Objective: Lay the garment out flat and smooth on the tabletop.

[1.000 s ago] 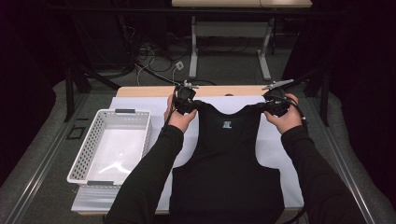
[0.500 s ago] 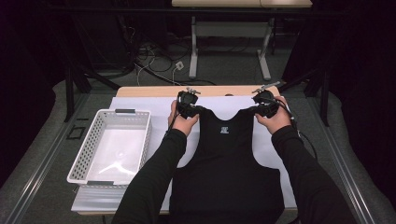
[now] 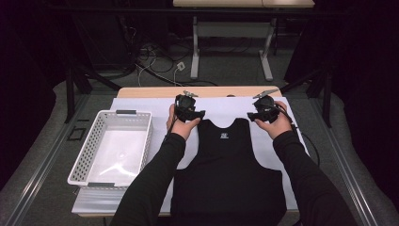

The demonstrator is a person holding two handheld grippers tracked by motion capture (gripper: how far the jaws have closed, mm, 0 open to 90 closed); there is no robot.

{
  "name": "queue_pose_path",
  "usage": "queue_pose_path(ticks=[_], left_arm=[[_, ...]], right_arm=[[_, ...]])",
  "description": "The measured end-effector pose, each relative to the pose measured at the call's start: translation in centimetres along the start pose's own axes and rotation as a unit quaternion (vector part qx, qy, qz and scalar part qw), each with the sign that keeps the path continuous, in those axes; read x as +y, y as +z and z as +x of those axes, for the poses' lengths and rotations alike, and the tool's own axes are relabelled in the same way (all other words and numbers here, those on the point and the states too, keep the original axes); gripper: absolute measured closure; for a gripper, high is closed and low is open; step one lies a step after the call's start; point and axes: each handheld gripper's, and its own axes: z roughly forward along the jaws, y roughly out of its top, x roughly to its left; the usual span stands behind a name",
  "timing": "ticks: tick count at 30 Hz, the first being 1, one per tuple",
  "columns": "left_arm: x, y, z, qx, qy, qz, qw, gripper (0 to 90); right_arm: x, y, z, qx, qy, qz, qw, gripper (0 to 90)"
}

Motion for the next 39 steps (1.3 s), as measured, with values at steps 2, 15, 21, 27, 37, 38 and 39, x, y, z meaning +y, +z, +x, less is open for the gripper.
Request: queue_pose_path(ticks=[2,15,21,27,37,38,39], left_arm=[[-0.5,-0.3,0.2,-0.002,-0.008,0.0,1.0,47.0],[-3.7,-3.2,0.0,-0.037,-0.036,-0.011,0.9986,43.6],[-5.6,-4.9,-0.8,-0.055,-0.028,-0.015,0.998,43.2],[-7.2,-6.4,-1.3,-0.056,-0.017,-0.015,0.9982,43.2],[-10.4,-8.4,-1.8,-0.069,-0.027,-0.019,0.9971,43.2],[-10.7,-8.6,-1.9,-0.071,-0.031,-0.02,0.9968,43.3],[-11.1,-8.8,-2.0,-0.074,-0.041,-0.022,0.9962,43.2]], right_arm=[[-0.4,0.0,0.3,0.009,-0.002,-0.001,1.0,50.1],[-2.7,-1.7,2.1,0.043,0.01,-0.008,0.999,47.4],[-4.3,-2.8,2.8,0.063,0.027,-0.016,0.9975,47.3],[-6.1,-4.0,3.5,0.077,0.04,-0.026,0.9959,47.3],[-8.4,-5.8,4.7,0.074,0.039,-0.042,0.9956,46.0],[-8.7,-6.0,4.8,0.073,0.038,-0.042,0.9957,45.8],[-8.8,-6.1,4.9,0.073,0.037,-0.043,0.9958,45.7]])
